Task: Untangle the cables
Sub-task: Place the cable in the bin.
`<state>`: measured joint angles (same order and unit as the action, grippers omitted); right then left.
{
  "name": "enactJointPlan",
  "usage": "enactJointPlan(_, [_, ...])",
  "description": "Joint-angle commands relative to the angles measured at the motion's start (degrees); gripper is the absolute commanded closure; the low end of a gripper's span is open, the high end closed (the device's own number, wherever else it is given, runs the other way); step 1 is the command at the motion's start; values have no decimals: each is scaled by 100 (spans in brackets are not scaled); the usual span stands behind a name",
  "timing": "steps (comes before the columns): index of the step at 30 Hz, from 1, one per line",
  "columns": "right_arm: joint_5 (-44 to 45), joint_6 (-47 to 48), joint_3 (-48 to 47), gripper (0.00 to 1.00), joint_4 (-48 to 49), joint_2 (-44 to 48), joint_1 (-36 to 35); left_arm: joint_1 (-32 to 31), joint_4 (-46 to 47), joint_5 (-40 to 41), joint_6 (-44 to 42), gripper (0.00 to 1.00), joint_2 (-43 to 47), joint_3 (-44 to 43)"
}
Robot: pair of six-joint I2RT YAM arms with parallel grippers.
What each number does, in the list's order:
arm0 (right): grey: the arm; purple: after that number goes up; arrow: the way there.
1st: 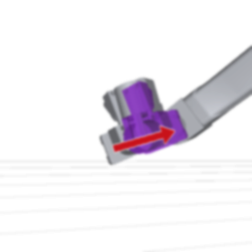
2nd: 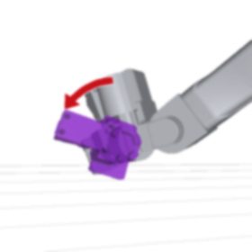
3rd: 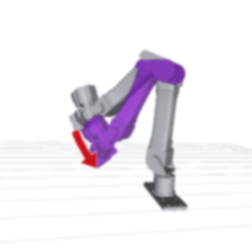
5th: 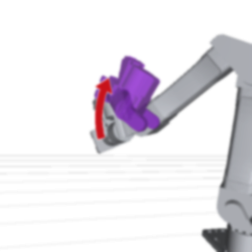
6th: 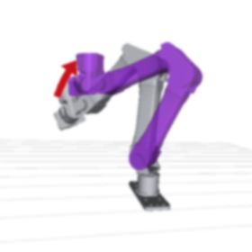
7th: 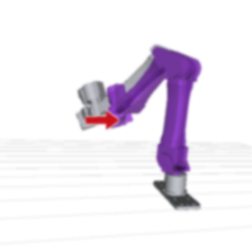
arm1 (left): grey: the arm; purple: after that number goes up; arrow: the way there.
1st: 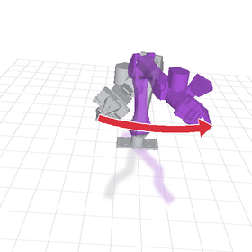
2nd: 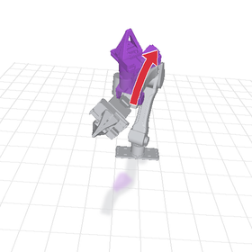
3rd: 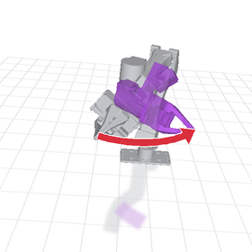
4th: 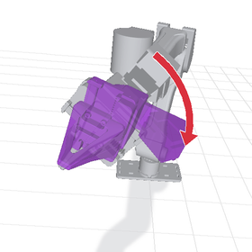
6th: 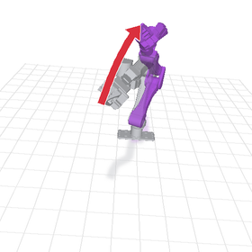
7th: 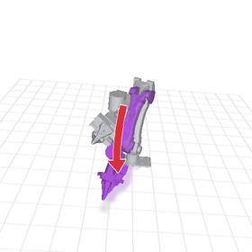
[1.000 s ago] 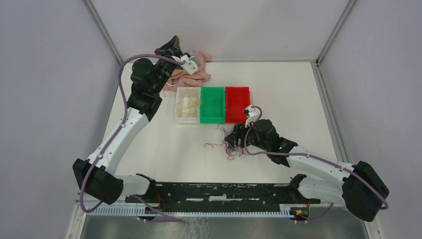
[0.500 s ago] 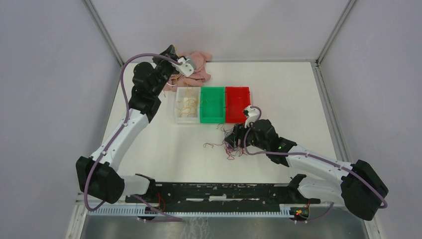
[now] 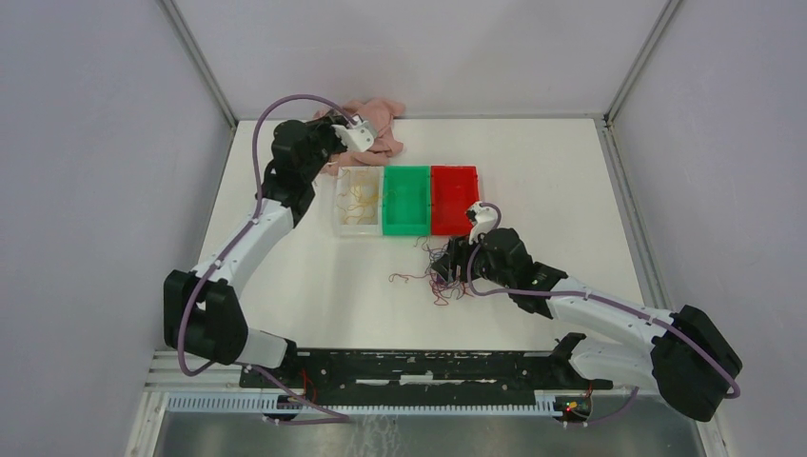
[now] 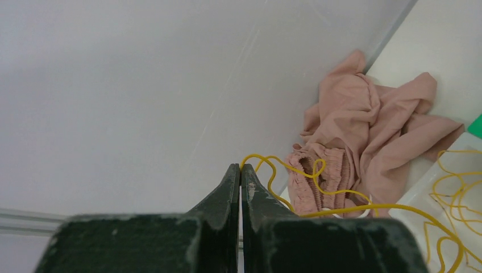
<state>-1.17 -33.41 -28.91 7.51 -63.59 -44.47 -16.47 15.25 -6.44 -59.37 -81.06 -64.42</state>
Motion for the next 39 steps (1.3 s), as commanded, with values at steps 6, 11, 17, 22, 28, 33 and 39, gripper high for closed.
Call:
enactJointPlan(6, [147,-84,-250,35,34,-45,83,-208,-930,-445,412,97,-281,-162])
enactJointPlan(11, [158,-132,-284,36,6,-104,138,-450,-1697,-477,598,97,-616,-484])
enactJointPlan(17, [161,-170,-320,36,-69,-89,208,-500,-2175,-201,671,97,-1087,-759])
enactJointPlan(22, [135,-286,-401,36,-81,-148,298,-461,-2302,73,538,97,-1442,-837])
enactJointPlan(28, [-22,-463,-739,36,-135,-288,470,-428,-2091,249,290,97,-1725,-771])
enactJointPlan(33, [-207,-572,-1272,36,-224,-572,698,-319,-2025,262,306,97,-1889,-764])
enactJointPlan(39, [-314,-631,-2019,36,-220,-1312,824,-191,-1796,169,505,97,-2047,-618])
